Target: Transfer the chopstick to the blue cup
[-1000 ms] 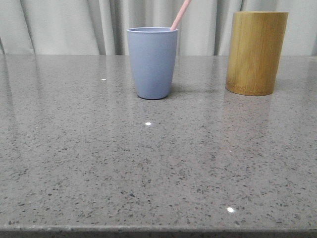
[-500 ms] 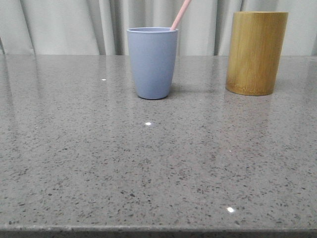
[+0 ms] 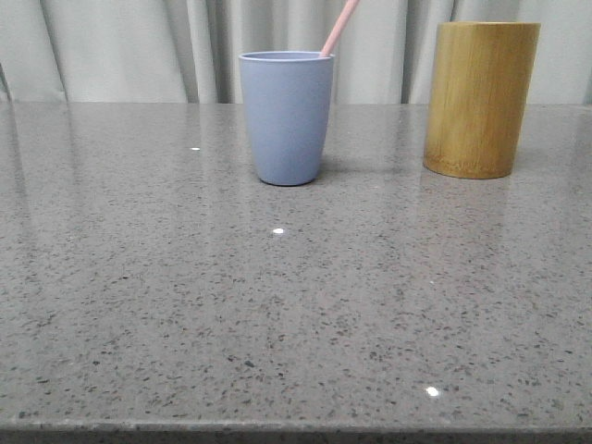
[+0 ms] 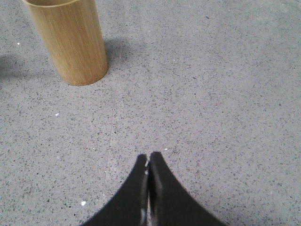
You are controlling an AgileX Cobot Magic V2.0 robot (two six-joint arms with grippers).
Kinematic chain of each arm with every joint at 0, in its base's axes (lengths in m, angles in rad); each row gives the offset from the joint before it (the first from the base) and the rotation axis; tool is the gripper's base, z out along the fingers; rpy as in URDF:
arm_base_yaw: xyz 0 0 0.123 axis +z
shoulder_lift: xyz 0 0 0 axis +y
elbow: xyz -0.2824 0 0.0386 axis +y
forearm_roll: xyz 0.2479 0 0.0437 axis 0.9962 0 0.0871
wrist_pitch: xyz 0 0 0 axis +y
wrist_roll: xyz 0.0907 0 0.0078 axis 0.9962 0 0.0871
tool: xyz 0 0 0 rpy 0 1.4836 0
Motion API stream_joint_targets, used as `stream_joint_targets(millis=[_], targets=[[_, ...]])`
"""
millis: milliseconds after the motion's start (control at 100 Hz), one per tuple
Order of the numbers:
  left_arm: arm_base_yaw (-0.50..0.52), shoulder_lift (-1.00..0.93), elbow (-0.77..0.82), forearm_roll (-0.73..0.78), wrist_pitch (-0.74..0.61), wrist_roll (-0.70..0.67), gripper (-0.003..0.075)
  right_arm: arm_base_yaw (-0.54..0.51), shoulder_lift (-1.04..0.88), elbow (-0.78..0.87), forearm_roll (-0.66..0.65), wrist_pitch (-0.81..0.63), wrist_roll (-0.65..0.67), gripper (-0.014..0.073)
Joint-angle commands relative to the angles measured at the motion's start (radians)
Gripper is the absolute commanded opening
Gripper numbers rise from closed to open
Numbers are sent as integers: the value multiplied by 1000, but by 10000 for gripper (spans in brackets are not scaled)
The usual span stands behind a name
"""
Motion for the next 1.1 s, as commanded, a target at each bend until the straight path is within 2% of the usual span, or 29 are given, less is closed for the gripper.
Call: stream_joint_targets(millis=[0,370,730,1090], targets=[[13,-77,55,12,-131,-8,-19,-6,5,-24,-13,-71,-12,-67],[75,-385,303,22,-132,-8,-19,-6,5,-24,-13,-71,-12,-67],[79,-380,377,39,-219,-8,-19,-6,5,-24,-13,-71,-12,-67],[77,-380,377,39,-217,-8,-19,-6,5,-24,-13,-71,-12,-67]])
